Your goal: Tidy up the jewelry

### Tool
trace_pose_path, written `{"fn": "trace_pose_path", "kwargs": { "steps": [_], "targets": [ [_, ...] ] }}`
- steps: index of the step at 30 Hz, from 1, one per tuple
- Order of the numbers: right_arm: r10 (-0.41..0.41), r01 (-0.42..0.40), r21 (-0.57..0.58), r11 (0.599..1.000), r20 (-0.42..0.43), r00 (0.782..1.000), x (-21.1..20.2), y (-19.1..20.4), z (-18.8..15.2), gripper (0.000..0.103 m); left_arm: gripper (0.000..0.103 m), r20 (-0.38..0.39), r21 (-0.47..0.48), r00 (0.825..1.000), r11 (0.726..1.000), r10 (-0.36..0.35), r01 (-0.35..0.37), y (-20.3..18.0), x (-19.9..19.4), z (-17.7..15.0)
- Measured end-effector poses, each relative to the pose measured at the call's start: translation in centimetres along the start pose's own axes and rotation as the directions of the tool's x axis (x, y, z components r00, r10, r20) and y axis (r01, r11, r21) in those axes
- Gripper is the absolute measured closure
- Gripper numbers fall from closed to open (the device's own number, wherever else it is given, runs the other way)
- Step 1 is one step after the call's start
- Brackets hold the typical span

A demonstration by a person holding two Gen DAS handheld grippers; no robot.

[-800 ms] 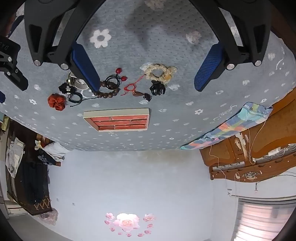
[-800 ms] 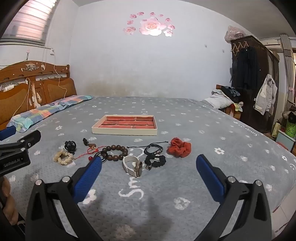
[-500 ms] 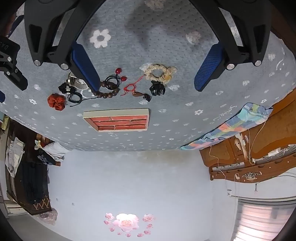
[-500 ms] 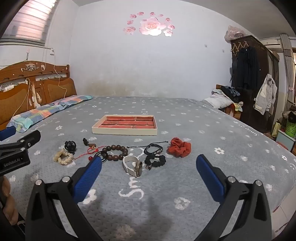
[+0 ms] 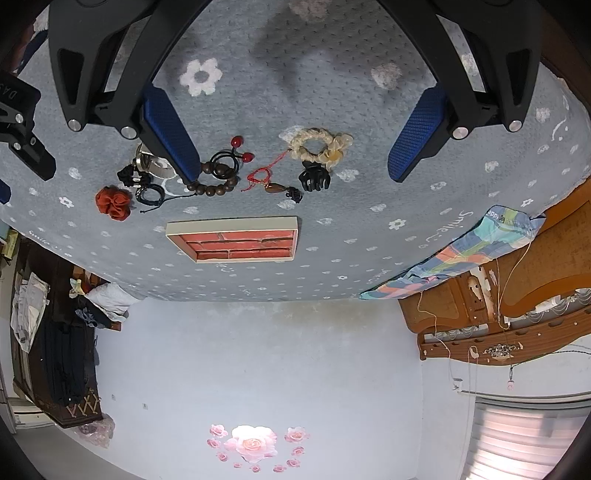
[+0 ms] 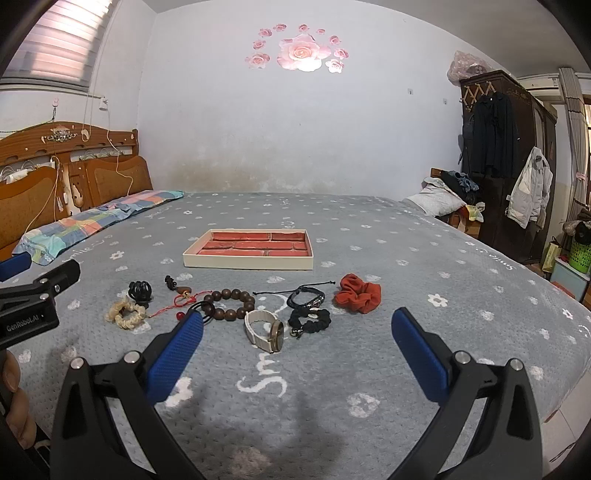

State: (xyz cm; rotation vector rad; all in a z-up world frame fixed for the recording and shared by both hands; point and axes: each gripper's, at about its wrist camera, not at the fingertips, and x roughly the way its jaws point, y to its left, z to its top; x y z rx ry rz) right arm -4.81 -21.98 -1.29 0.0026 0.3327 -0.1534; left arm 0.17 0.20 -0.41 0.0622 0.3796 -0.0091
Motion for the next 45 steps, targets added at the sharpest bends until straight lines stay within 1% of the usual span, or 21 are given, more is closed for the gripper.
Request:
{"fn": "trace_pose_path", "kwargs": {
  "steps": [45],
  "targets": [
    [-0.013, 0.013, 0.002, 1.000, 0.006, 1.000, -0.11, -0.08, 0.04, 0.004, 0.005, -0.006, -0.002, 1.000, 1.000, -0.016, 0.016, -0.45, -0.17, 0.23]
  ]
}}
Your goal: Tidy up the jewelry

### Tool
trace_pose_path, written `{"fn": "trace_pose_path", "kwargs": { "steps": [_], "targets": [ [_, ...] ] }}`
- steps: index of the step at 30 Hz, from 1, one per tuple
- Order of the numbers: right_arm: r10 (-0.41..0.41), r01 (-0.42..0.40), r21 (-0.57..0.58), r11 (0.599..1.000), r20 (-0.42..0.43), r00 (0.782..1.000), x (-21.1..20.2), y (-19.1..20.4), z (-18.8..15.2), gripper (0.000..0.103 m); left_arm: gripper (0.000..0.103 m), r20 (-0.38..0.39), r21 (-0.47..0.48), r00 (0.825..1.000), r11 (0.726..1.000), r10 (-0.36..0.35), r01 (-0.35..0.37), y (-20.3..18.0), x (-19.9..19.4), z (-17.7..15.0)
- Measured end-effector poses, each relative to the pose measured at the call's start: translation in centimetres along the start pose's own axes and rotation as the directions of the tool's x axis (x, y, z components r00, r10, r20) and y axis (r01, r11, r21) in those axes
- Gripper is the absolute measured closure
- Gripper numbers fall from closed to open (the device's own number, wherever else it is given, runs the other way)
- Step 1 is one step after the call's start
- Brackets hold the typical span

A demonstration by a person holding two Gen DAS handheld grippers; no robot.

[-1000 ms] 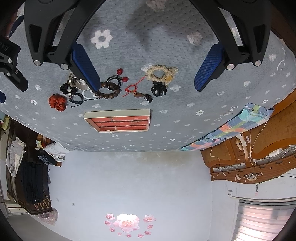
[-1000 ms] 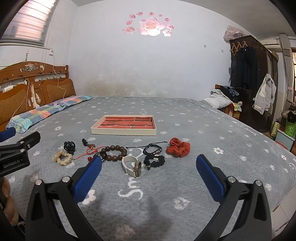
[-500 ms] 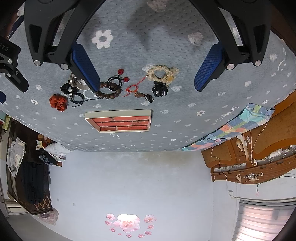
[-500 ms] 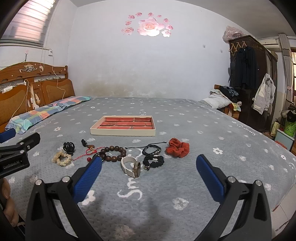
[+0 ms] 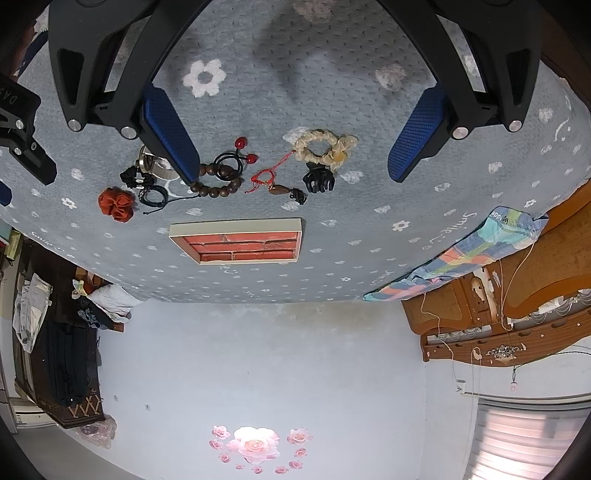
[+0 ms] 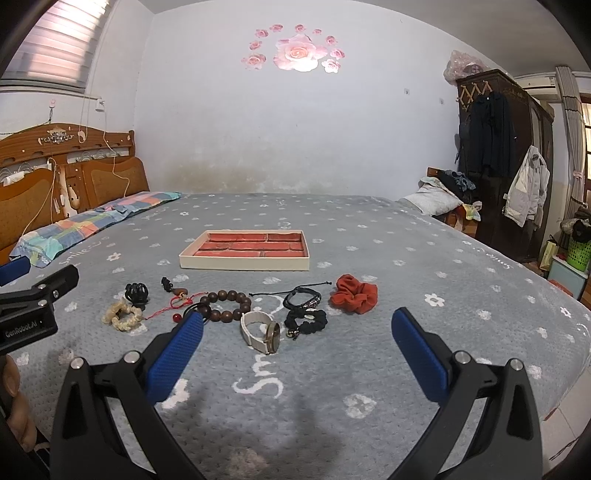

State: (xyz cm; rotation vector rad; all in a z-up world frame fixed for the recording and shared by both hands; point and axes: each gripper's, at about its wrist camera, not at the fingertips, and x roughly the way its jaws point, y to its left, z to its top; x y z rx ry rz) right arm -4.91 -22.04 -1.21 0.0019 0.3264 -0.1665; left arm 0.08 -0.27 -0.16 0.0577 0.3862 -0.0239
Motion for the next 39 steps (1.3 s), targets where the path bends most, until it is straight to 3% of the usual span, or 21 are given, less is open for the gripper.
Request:
{"fn": "trace_pose_path", "kwargs": {
  "steps": [39],
  "targets": [
    [0.000, 0.001, 0.003, 1.000, -0.022, 1.000, 0.87, 0.13, -0.68, 0.004, 0.005, -0.005, -0.006, 1.000, 1.000, -0.012, 0.012, 0.01, 0.19, -0.46]
  ]
}}
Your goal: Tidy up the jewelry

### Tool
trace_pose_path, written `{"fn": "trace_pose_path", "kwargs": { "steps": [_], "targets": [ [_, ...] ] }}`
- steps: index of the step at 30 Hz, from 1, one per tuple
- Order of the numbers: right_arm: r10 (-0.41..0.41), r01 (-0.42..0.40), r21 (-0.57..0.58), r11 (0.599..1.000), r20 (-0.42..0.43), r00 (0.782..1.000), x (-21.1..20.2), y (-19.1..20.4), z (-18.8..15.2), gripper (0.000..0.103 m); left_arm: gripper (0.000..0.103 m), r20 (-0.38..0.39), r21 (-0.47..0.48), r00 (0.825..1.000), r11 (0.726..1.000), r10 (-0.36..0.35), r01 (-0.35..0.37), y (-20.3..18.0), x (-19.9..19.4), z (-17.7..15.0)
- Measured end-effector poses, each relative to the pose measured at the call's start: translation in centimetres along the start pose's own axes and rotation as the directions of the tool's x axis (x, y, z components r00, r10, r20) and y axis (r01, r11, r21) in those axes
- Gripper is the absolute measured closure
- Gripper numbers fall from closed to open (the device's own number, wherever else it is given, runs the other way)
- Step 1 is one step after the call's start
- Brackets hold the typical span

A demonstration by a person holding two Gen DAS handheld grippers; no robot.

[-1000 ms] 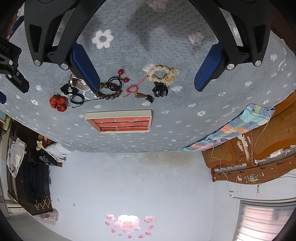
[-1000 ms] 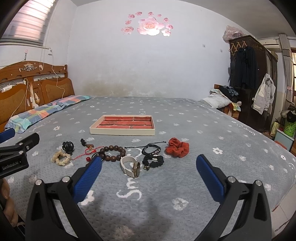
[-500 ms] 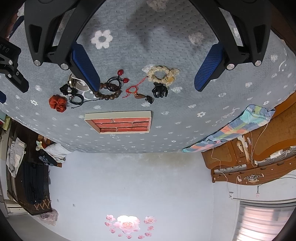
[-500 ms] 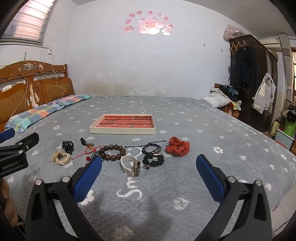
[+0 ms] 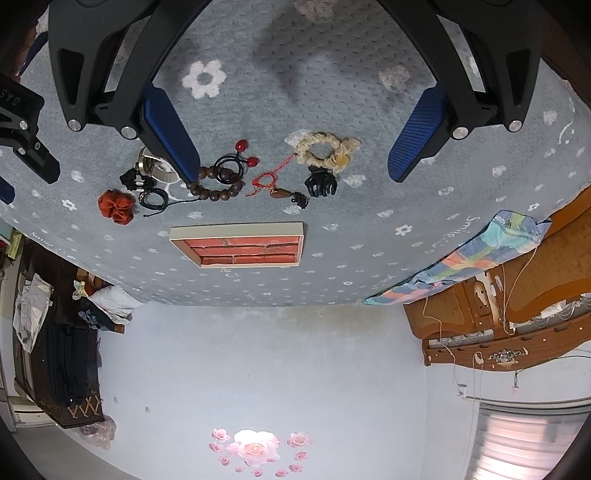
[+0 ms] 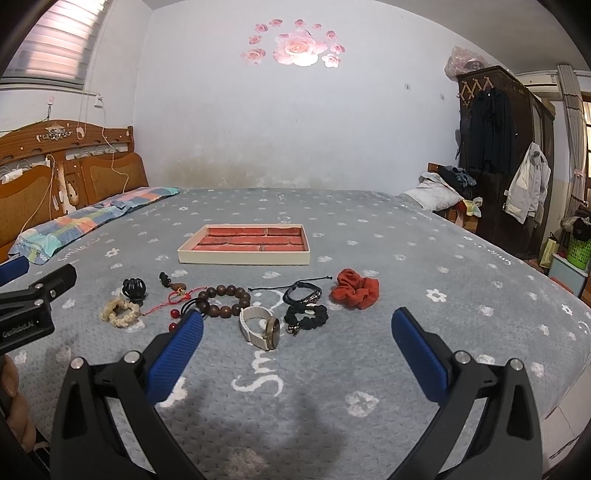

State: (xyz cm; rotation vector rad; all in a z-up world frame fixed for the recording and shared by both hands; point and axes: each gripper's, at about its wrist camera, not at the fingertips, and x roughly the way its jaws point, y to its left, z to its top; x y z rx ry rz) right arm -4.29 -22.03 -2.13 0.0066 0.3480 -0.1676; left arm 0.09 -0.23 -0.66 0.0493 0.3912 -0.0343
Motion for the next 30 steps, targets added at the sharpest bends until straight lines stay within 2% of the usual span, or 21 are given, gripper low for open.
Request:
{"fn": "trace_pose_path", "kwargs": {
  "steps": [3, 6, 9, 13, 23, 30],
  "targets": [
    [-0.007, 0.007, -0.008, 1.000, -0.004, 1.000, 0.2, 0.1, 0.0, 0.004, 0.005, 0.007, 0.006, 1.000, 1.000, 0.002, -0.002, -0.2, 0.1, -0.4],
    [-0.019, 0.019, -0.004, 1.000, -0.011, 1.000, 0.7, -0.2, 0.1, 0.004, 0.005, -0.003, 0.032, 0.999, 0.999, 0.034, -0.033, -0.6, 0.7, -0.6],
    [-0.031, 0.032, 0.017, 0.999, -0.041, 0.999, 1.8, -0.9, 0.4, 0.004, 0.005, -0.033, 0.021, 0.999, 1.000, 0.003, -0.002, -0.6, 1.4, -0.8],
    [-0.058, 0.057, -0.013, 0.998, -0.050, 0.997, 3.1, -1.2, 0.8, 0.004, 0.005, -0.072, 0.000, 0.997, 1.000, -0.012, 0.012, -0.3, 2.5, -0.5],
    [-0.046, 0.043, -0.034, 0.998, -0.085, 0.995, 6.1, -0.9, 1.6, 0.004, 0.005, -0.091, 0.013, 0.996, 1.000, 0.001, 0.000, -0.5, 4.9, 1.0],
    [-0.019, 0.017, -0.033, 0.999, -0.059, 0.998, 7.1, -1.0, 2.5, 0.004, 0.005, -0.106, 0.019, 0.994, 1.000, -0.011, 0.013, -1.1, 6.9, 2.1]
  ]
}}
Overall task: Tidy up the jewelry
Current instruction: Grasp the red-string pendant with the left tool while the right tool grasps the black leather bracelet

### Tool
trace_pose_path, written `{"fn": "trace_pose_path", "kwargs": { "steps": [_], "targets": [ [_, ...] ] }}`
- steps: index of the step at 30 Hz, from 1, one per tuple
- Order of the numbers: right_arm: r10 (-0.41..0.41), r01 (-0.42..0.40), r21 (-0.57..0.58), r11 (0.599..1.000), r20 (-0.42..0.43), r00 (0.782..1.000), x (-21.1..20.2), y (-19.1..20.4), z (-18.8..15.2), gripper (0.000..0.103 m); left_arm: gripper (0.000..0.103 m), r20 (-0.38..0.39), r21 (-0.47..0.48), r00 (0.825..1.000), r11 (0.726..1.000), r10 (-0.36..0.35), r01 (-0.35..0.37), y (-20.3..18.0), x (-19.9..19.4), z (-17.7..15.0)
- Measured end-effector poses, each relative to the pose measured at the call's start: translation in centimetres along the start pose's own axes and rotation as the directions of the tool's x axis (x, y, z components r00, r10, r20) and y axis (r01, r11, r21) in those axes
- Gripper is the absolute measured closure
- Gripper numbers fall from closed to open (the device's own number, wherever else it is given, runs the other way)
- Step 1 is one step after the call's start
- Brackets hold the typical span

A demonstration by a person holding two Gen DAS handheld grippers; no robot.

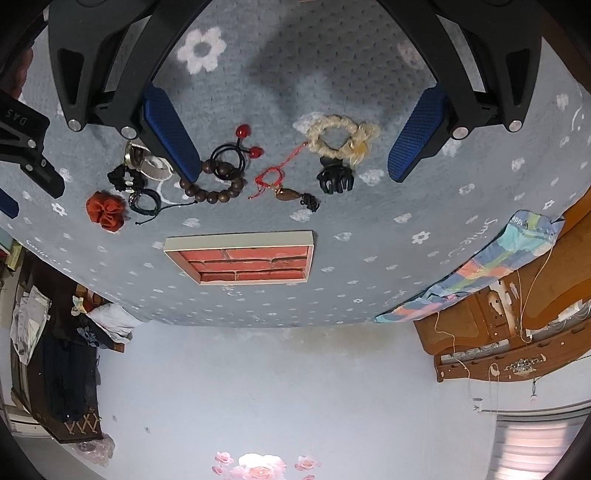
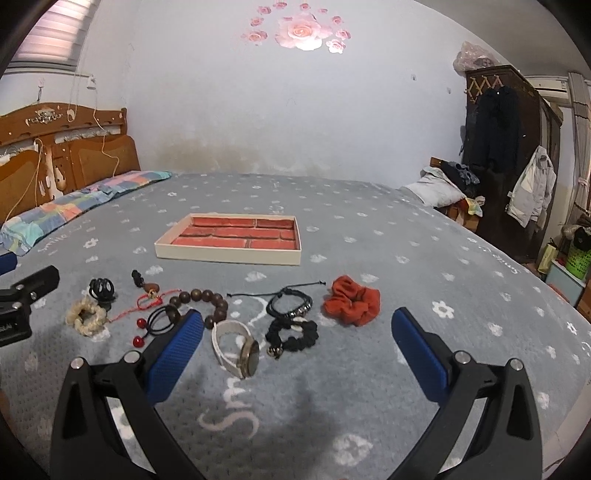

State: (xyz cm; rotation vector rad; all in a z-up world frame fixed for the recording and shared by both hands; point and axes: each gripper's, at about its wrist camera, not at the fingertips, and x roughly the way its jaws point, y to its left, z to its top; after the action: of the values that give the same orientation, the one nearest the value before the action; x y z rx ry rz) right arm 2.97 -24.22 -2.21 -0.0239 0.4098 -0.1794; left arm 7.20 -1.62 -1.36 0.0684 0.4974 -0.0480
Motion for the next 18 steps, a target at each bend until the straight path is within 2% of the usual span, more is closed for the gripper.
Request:
{"fn": "trace_pose_path", "kwargs": {
  "steps": [8, 12, 15, 18],
  "targets": [
    [0.000, 0.000, 0.003, 1.000, -0.009, 1.000, 2.1, -0.7, 0.5, 0.004, 0.005, -0.018, 0.008, 1.000, 1.000, -0.022, 0.023, -0.4, 2.1, 0.7],
    [-0.055, 0.055, -0.001, 0.999, -0.007, 0.998, 3.1, -1.0, 0.0, 0.004, 0.005, 0.000, 0.004, 1.000, 1.000, 0.000, 0.000, -0.2, 2.5, 0.3],
    [-0.078, 0.078, -0.019, 0.997, -0.012, 0.997, 3.6, -1.1, -0.3, 0.004, 0.005, -0.019, 0.014, 1.000, 1.000, -0.005, 0.005, -0.2, 3.1, 0.0],
    [-0.109, 0.109, -0.020, 0.994, -0.022, 0.994, 4.2, -1.3, -0.4, 0.004, 0.005, -0.040, 0.051, 0.999, 0.998, 0.025, -0.023, -0.6, 3.9, -0.5]
  ]
}}
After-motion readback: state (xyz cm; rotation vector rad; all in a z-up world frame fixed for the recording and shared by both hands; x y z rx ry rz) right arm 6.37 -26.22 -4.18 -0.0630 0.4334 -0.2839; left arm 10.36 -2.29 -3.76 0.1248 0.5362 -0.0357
